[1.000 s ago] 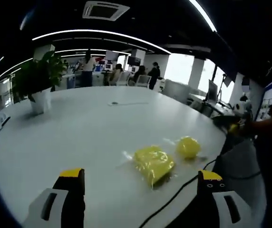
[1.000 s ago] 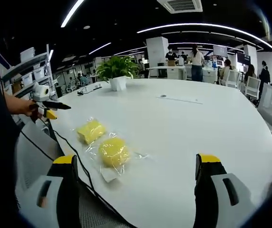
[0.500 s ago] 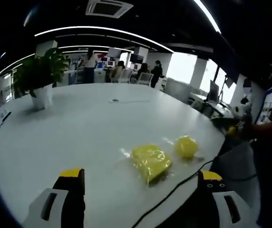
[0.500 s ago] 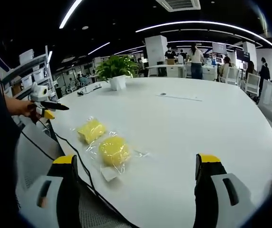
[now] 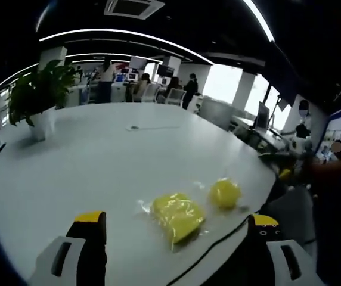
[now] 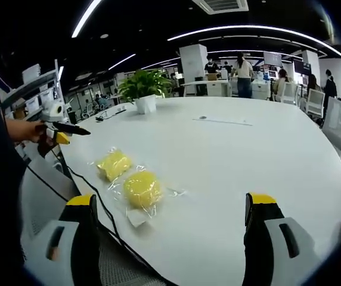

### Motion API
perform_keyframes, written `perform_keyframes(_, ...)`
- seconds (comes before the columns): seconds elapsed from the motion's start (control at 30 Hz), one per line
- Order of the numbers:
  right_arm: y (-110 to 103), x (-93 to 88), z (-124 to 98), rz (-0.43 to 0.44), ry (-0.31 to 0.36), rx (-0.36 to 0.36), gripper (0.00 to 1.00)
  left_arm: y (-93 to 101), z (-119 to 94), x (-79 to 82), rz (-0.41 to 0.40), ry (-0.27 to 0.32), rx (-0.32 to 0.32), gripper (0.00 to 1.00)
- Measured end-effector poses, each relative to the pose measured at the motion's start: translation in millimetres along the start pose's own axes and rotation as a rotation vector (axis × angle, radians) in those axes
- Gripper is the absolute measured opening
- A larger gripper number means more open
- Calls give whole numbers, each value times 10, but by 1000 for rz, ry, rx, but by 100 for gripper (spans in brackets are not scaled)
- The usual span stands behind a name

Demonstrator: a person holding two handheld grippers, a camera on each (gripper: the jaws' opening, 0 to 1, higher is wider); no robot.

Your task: Compare the silicone blocks by pressing each to a similar depth, holding the contact briefly, and releasing to observe deformation and rebound differences across the visible hardness samples.

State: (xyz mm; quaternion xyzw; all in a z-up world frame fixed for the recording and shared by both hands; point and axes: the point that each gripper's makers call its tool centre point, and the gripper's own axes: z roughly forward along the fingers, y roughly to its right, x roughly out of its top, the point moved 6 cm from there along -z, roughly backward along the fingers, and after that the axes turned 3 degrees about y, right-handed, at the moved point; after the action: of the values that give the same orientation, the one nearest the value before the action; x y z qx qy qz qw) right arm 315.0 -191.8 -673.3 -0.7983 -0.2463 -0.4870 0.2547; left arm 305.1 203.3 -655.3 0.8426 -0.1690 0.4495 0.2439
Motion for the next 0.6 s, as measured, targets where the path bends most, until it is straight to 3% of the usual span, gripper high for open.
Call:
perform_keyframes(0.3,-11,0,-17,5,6,-7,96,110,194,79,-51,-26,-35,100)
perform_keyframes(0.6,-11,-15,-41,11,10,-13,96,257,440,239,-159,-22,-87,100)
